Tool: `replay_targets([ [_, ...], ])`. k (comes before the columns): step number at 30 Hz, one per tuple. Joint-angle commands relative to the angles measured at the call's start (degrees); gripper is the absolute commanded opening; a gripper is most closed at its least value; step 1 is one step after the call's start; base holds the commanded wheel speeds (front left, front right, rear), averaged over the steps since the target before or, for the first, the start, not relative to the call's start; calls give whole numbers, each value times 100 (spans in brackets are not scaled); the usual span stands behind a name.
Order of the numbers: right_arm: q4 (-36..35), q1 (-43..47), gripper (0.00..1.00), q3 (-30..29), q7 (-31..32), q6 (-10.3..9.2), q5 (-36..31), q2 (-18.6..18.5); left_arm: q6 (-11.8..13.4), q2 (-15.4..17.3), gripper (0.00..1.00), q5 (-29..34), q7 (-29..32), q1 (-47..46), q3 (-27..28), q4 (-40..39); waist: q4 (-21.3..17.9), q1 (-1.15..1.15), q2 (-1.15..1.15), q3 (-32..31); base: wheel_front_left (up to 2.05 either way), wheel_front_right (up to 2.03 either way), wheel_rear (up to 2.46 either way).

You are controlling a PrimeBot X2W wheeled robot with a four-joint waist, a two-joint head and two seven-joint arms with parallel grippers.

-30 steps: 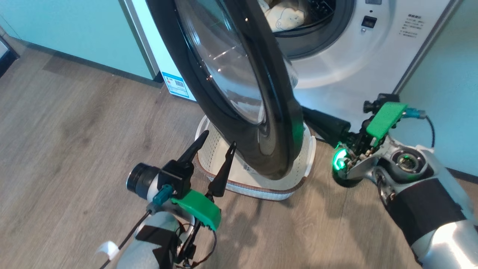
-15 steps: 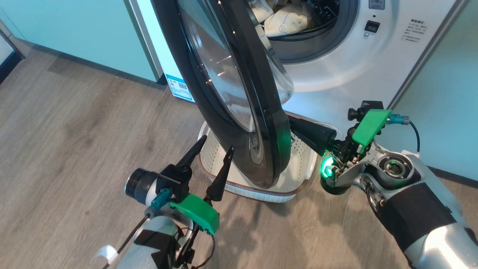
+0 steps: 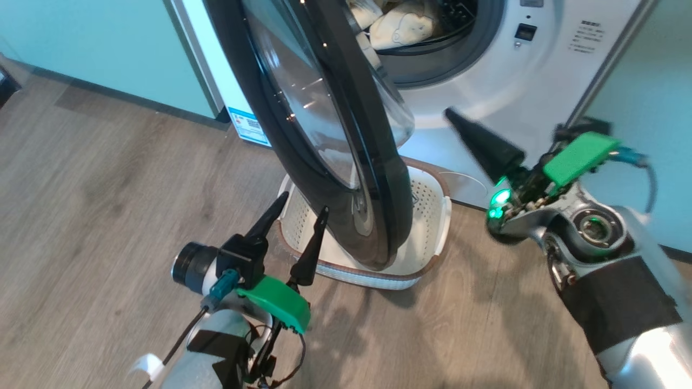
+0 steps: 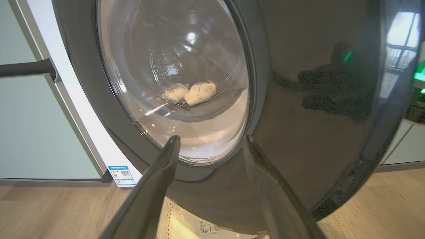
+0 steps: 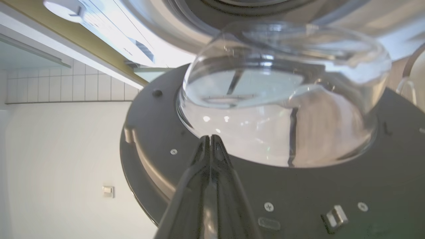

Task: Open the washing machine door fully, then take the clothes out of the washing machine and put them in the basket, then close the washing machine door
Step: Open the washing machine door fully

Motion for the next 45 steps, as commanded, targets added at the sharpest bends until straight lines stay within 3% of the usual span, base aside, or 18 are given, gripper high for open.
replay_targets([
  [1,-399,14,0,-142,-309,1,-287,67,29,61,100,2,-35,-130,229,-192,-51,0,0,6,0,0,0],
  [7,-1681,262,0,-814,-1840,1,-1656,-15,29,61,100,39,-35,-157,350,-218,-202,0,0,31,0,0,0],
  [8,-1886,306,5,-878,-2123,1,-1882,-33,26,61,100,44,-35,-163,370,-222,-225,0,0,33,0,0,0],
  [9,-2042,356,22,-880,-2359,1,-2133,-94,25,61,100,48,-35,-168,390,-227,-249,0,0,34,0,0,0],
  [11,-2186,466,37,-822,-2867,1,-2660,-270,24,61,100,58,-35,-175,425,-237,-295,0,0,30,0,0,0],
  [12,-2144,544,78,-704,-2968,1,-2794,-341,24,62,100,62,-35,-175,443,-239,-321,0,0,23,0,0,0],
  [13,-2092,592,94,-640,-3127,1,-2969,-430,21,62,100,67,-35,-174,462,-242,-346,0,0,23,0,0,0],
  [14,-1970,638,98,-549,-3238,1,-3202,-547,16,62,100,72,-35,-172,477,-243,-367,0,0,18,0,0,0],
  [19,-1465,772,100,-434,-3517,1,-3971,-798,0,62,100,95,-35,-165,517,-250,-437,0,0,19,0,0,0],
  [24,-1178,1007,100,-1328,-3564,1,-5364,-715,-6,62,100,114,-35,-142,556,-273,-526,0,0,52,0,0,0],
  [29,-1547,1510,100,-2221,-3566,1,-7178,-464,-10,63,100,129,-35,-112,614,-280,-625,0,0,71,0,0,0],
  [35,-2159,2325,100,-2744,-3567,1,-8632,-256,-10,66,100,141,-35,-67,705,-266,-726,0,0,29,0,0,0],
  [45,-2436,3740,100,-2920,-3568,1,-9588,20,-13,69,100,127,-35,114,876,-258,-811,0,0,-145,0,0,0],
])
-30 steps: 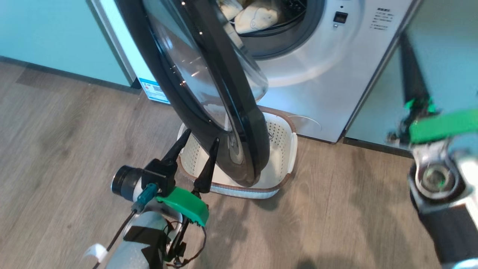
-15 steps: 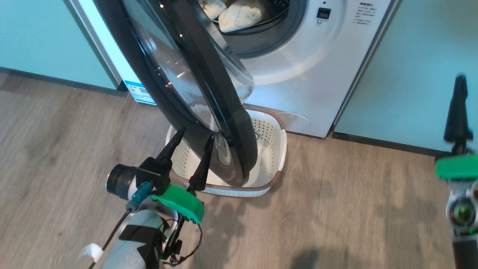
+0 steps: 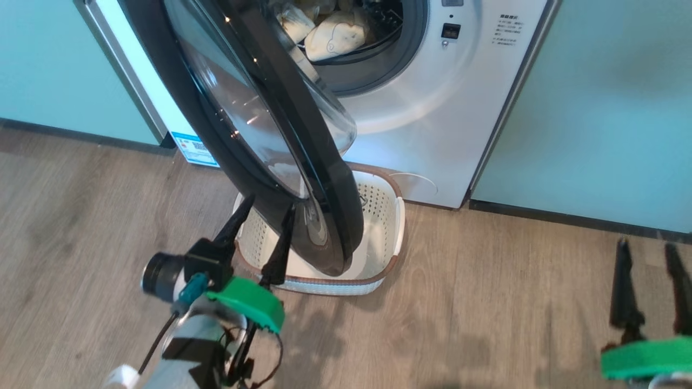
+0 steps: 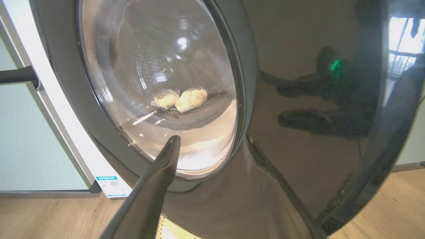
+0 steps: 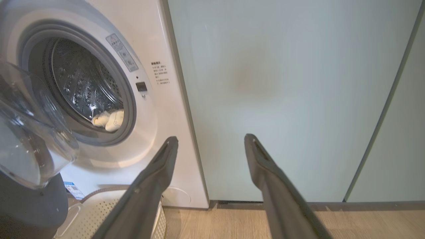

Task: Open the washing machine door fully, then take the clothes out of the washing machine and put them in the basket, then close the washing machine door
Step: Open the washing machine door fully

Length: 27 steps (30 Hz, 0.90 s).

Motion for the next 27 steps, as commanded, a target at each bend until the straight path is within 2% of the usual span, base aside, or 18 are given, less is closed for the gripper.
replay_targets([
  [1,-265,74,100,92,-36,1,-116,-8,-3,70,100,30,-35,-28,282,-196,-31,0,0,-39,0,0,0],
  [8,-420,625,100,131,-37,1,48,34,-2,72,100,28,-35,151,415,-211,-138,0,0,-139,0,0,0],
  [27,-428,834,100,167,-37,1,136,36,-26,71,100,21,-35,267,512,-145,-246,0,0,-290,0,0,0],
])
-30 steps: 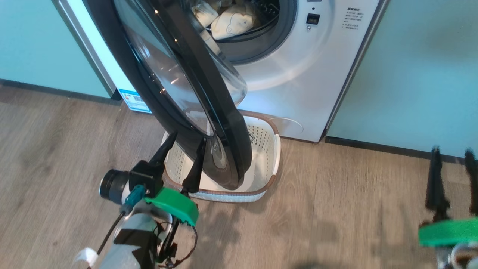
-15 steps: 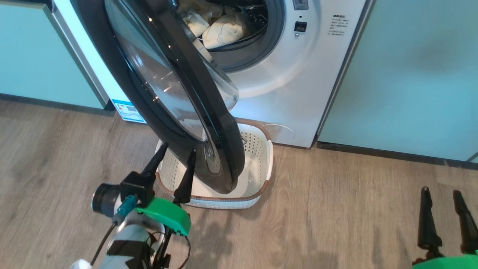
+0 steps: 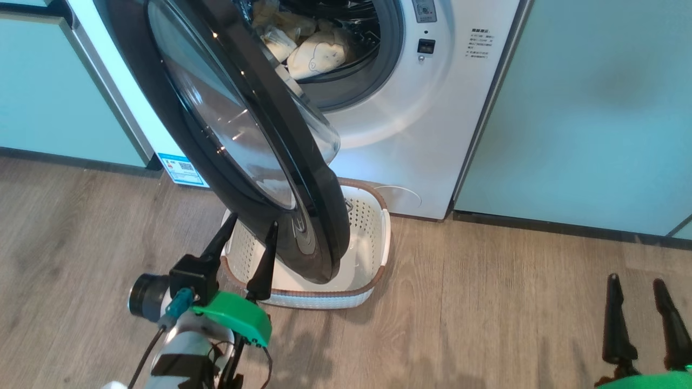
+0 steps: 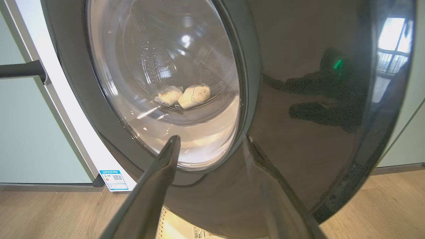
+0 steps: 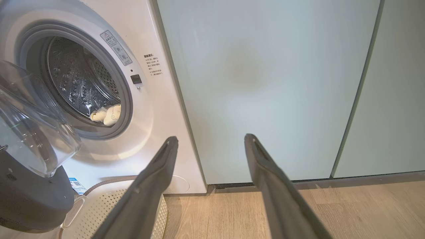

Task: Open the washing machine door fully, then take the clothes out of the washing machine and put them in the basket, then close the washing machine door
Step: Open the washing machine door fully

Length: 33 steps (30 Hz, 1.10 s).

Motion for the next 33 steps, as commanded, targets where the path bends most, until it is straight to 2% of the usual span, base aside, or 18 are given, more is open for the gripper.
replay_targets([
  [1,-180,8,100,146,-38,1,23,-81,-21,67,100,19,-35,-122,195,-174,-2,0,0,-3,0,0,0],
  [8,-166,30,100,196,-38,1,16,-81,-8,65,100,14,-35,-116,194,-162,-32,0,0,-22,0,0,0],
  [9,-172,26,100,197,-38,1,15,-81,-6,64,61,14,-35,-118,194,-160,-37,0,0,-20,0,0,0],
  [10,-177,23,100,197,-38,1,15,-81,-7,64,0,10,-35,-118,193,-155,-42,0,0,-18,0,0,0],
  [26,-193,9,100,161,-38,1,13,-81,-17,68,0,-20,-35,-214,251,-103,-73,0,0,-7,0,0,0],
  [30,-192,0,100,164,-38,1,9,-81,75,129,0,67,-35,-338,355,-358,-73,0,0,3,0,0,0],
  [33,-193,-11,100,157,-38,1,10,-81,222,191,0,175,-35,-490,469,-834,-71,0,0,15,0,0,0],
])
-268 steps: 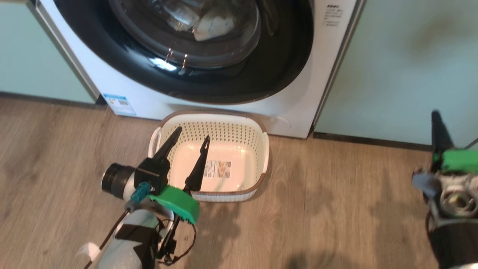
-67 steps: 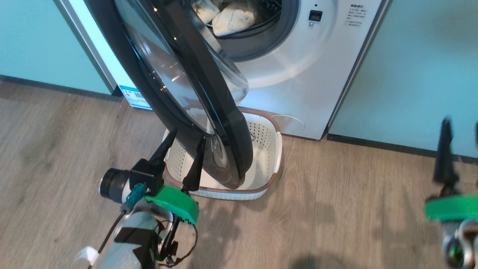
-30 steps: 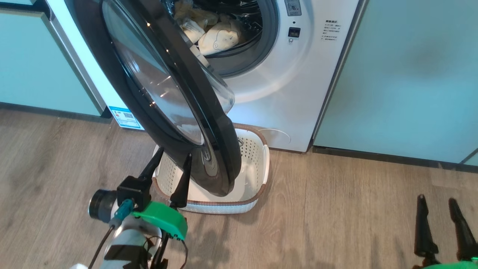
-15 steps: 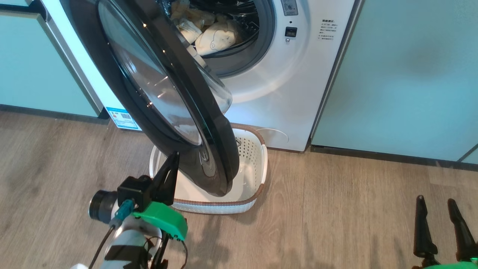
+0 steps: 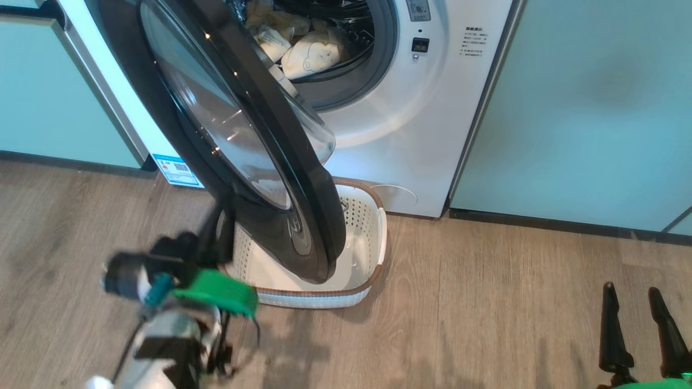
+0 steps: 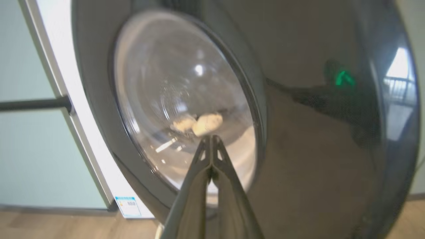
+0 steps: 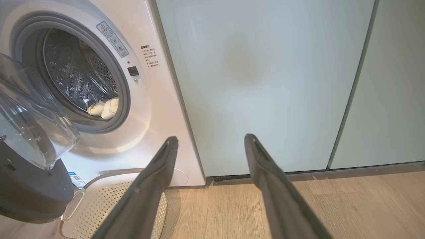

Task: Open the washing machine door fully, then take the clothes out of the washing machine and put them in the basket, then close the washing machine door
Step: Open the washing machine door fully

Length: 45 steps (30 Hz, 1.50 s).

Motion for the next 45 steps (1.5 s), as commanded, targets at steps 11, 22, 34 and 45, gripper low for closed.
replay_targets([
  [11,-209,-163,100,75,-38,1,0,-88,331,353,0,406,-36,-1257,277,-2634,13,0,0,-1,0,0,0],
  [22,-182,-105,100,107,-38,1,23,-88,-265,106,0,-279,524,-1254,-1556,-3053,-76,0,0,-110,0,0,0],
  [34,-129,-57,100,135,-38,1,48,-88,-393,61,0,-1167,1950,-753,-2695,-2214,-144,0,0,-186,0,0,0],
  [45,-96,-70,100,160,-38,1,70,-88,-149,114,0,-1212,2015,-948,-2471,-1227,-208,0,0,-209,0,0,0],
])
